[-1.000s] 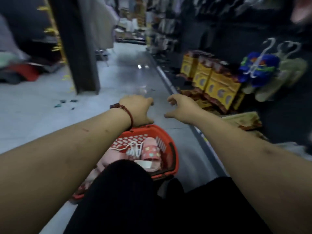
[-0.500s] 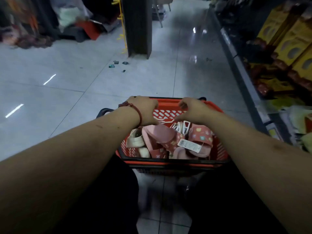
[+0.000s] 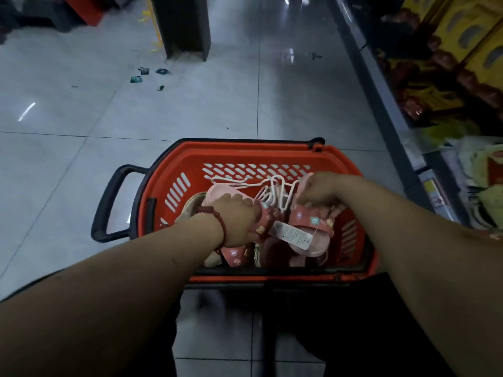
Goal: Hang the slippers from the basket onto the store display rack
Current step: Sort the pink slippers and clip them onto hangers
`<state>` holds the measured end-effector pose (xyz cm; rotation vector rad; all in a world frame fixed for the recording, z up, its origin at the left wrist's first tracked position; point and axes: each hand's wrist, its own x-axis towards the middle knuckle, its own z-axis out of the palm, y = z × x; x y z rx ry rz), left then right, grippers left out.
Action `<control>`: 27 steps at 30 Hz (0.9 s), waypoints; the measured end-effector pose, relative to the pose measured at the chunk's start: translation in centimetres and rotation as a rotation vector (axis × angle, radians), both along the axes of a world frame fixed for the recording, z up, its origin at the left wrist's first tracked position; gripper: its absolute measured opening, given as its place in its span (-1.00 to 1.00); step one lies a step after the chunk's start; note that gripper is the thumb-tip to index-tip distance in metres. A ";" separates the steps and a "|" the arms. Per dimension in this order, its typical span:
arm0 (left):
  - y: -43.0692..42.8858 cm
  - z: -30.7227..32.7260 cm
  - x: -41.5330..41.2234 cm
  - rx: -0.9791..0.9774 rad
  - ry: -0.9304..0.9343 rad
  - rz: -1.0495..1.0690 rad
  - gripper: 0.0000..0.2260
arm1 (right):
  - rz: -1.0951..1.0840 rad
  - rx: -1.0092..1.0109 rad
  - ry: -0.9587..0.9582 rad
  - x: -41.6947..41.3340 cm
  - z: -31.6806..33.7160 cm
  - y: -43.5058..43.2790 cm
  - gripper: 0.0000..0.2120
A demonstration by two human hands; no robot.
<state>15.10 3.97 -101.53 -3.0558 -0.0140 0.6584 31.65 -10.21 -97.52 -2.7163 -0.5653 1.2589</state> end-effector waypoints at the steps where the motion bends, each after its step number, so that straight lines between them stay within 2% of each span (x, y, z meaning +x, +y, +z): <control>1: -0.3 -0.3 0.6 -0.085 0.022 0.062 -0.56 | -0.016 -0.034 0.017 0.1 -0.3 -0.2 -0.73; 4: -0.7 -0.9 2.2 -0.219 0.031 0.207 -0.76 | -0.050 -0.047 0.058 -0.3 -0.7 -0.2 -0.71; 7: -0.4 -0.7 3.3 -0.304 0.054 0.298 -0.85 | -0.057 0.027 -0.055 -0.5 -0.7 0.2 -0.79; 10: 0.8 0.3 4.1 -0.321 0.031 0.330 -0.95 | -0.068 0.148 -0.147 -0.3 -0.6 0.1 -0.72; 13: 2.3 1.9 4.2 -0.399 -0.073 0.472 -0.83 | -0.041 0.271 -0.251 -0.3 -0.6 -0.1 -0.75; 17: 4.1 4.3 3.6 -0.540 -0.202 0.682 -0.78 | -0.003 0.374 -0.338 -0.5 -0.2 -0.3 -0.78; 24: 5.1 6.1 1.6 -0.580 -0.194 0.627 -0.75 | 0.092 0.519 -0.397 -2.0 1.6 0.2 -0.69; 27: 5.3 6.4 1.5 -0.619 -0.213 0.624 -0.77 | 0.124 0.501 -0.369 -2.3 1.8 0.5 -0.81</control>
